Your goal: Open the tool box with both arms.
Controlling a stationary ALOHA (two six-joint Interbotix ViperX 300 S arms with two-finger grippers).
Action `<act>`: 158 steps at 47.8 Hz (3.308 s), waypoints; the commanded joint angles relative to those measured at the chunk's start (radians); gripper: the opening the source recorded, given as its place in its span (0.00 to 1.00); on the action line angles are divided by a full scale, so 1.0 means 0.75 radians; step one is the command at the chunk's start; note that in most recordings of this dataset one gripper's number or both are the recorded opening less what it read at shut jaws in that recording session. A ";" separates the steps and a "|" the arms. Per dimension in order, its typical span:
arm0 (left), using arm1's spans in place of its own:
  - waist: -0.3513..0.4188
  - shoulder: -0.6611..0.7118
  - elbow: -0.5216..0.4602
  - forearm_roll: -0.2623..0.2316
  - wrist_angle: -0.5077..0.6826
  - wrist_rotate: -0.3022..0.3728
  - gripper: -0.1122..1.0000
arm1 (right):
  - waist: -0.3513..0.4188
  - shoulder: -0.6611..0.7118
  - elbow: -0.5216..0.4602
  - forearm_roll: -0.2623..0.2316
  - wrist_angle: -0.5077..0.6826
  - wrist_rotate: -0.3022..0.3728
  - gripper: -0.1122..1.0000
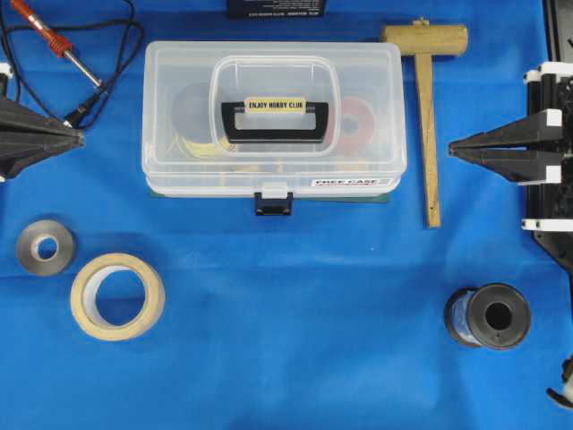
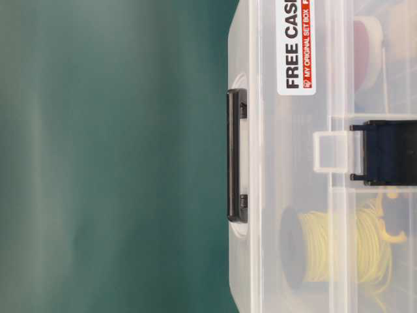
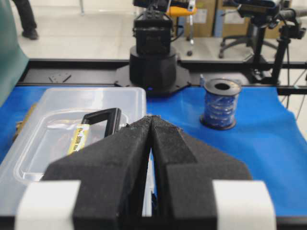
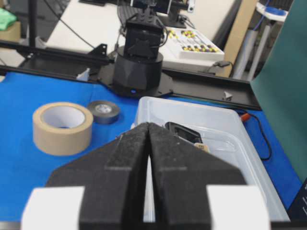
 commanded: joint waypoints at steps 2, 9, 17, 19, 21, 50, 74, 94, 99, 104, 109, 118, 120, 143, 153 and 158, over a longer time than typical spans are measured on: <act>-0.004 0.010 -0.037 -0.035 0.033 0.035 0.10 | -0.010 0.010 -0.051 0.000 -0.006 -0.002 0.10; -0.002 -0.010 -0.039 -0.035 0.045 0.094 0.10 | -0.037 0.002 -0.063 0.000 0.055 0.004 0.10; 0.025 -0.018 -0.035 -0.041 0.092 0.166 0.10 | -0.088 -0.016 -0.067 0.010 0.151 0.006 0.10; 0.041 -0.014 -0.033 -0.043 0.106 0.168 0.10 | -0.100 -0.018 -0.067 0.012 0.170 0.006 0.10; 0.059 -0.012 -0.031 -0.043 0.121 0.166 0.10 | -0.115 -0.018 -0.067 0.018 0.190 0.006 0.11; 0.194 0.016 0.039 -0.049 0.250 0.157 0.91 | -0.233 0.027 -0.057 0.027 0.513 0.010 0.85; 0.321 0.217 0.162 -0.055 0.219 0.129 0.91 | -0.372 0.360 -0.037 0.037 0.538 0.022 0.85; 0.348 0.344 0.153 -0.055 0.135 0.129 0.91 | -0.372 0.421 -0.049 0.039 0.528 0.022 0.85; 0.358 0.393 0.141 -0.055 0.082 0.131 0.91 | -0.374 0.442 -0.055 0.039 0.495 0.022 0.85; 0.389 0.448 0.129 -0.055 0.041 0.131 0.91 | -0.372 0.468 -0.063 0.039 0.456 0.022 0.85; 0.403 0.515 0.100 -0.053 0.000 0.137 0.91 | -0.374 0.505 -0.080 0.037 0.434 0.020 0.85; 0.407 0.652 0.020 -0.053 -0.020 0.147 0.91 | -0.372 0.542 -0.112 0.037 0.434 0.020 0.85; 0.407 0.677 0.006 -0.053 -0.020 0.147 0.91 | -0.372 0.544 -0.119 0.037 0.432 0.020 0.85; 0.405 0.704 -0.045 -0.055 -0.018 0.131 0.91 | -0.372 0.546 -0.139 0.031 0.415 0.018 0.85; 0.385 0.661 -0.065 -0.053 -0.002 0.131 0.91 | -0.372 0.513 -0.145 0.031 0.419 0.018 0.85; 0.385 0.640 -0.070 -0.055 0.012 0.133 0.91 | -0.374 0.481 -0.157 0.029 0.427 0.012 0.85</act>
